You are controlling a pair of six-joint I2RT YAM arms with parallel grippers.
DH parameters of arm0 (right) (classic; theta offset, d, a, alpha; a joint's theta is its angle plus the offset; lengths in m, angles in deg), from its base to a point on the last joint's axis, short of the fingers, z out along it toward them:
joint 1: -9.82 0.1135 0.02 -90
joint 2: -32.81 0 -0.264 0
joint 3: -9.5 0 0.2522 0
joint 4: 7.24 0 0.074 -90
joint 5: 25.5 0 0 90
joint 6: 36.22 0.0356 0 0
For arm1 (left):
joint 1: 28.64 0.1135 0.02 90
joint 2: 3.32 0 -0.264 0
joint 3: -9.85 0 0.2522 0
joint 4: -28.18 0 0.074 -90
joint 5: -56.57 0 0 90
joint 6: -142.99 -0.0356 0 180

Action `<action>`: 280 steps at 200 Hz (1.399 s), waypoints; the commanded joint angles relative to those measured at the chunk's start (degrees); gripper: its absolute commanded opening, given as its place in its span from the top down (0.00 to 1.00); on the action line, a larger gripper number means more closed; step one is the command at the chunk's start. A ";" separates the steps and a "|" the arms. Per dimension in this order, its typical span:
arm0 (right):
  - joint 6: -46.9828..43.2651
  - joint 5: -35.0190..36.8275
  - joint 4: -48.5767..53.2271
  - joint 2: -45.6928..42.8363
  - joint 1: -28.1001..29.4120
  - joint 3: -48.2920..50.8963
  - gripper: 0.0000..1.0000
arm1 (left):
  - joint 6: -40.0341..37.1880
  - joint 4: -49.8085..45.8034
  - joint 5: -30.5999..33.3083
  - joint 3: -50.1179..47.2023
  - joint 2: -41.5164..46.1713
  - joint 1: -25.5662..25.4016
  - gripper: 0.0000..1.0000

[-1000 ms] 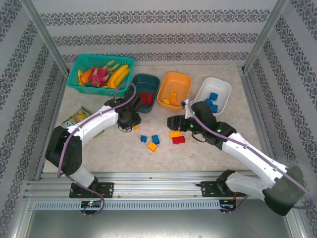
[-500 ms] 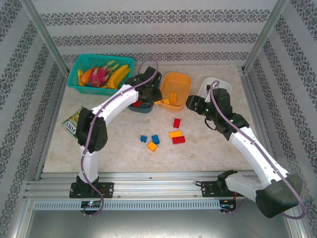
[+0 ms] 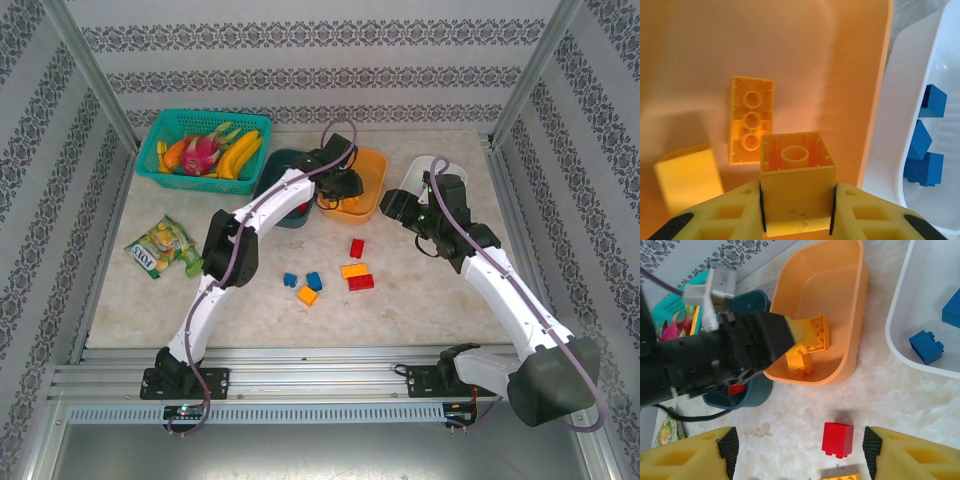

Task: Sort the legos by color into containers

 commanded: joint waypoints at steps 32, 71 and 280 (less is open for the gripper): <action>1.72 -2.24 -0.72 -0.38 -1.17 1.13 0.31 | -0.74 3.21 -4.41 7.98 -6.75 -1.49 0.66; 1.51 -2.55 0.04 -0.96 -1.41 1.18 0.31 | -0.37 1.62 -4.34 8.05 -7.42 -1.49 0.53; -19.92 3.07 11.33 10.35 33.21 -6.62 0.34 | 17.98 -10.70 17.71 -62.71 69.50 -1.40 0.33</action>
